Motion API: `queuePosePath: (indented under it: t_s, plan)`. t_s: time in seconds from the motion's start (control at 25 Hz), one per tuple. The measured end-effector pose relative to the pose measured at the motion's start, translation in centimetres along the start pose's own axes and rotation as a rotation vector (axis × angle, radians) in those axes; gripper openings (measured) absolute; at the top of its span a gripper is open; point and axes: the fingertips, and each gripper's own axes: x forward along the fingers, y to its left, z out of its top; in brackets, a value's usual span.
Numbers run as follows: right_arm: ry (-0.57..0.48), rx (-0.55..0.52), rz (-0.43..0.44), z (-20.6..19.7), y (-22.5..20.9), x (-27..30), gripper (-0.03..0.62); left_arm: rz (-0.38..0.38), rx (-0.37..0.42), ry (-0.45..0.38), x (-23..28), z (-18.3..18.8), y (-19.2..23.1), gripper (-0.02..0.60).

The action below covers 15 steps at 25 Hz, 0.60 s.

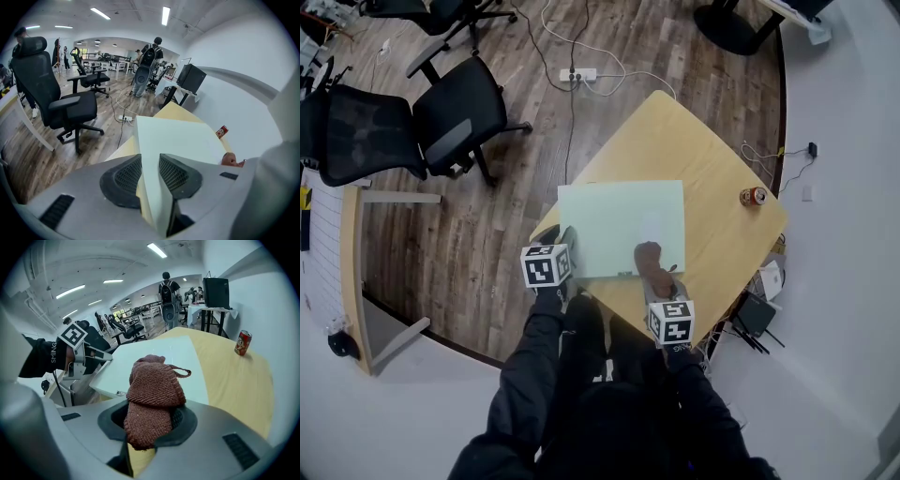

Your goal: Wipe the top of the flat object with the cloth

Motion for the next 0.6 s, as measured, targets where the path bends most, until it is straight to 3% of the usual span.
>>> queuePosePath:
  t_s: [0.2,0.4,0.6]
  plan:
    - [-0.004,0.032,0.015,0.3,0.7,-1.7,0.117,-0.01,0.0,-0.002,0.0,0.1,-0.1,0.138]
    - [-0.126,-0.007,0.048,7.1,1.5,-2.3,0.118,-0.015,-0.003,-0.001,-0.1,0.2,0.0,0.138]
    - [-0.185,-0.042,0.053,12.9,1.4,0.6,0.118,-0.026,-0.01,0.001,0.0,0.2,-0.1,0.138]
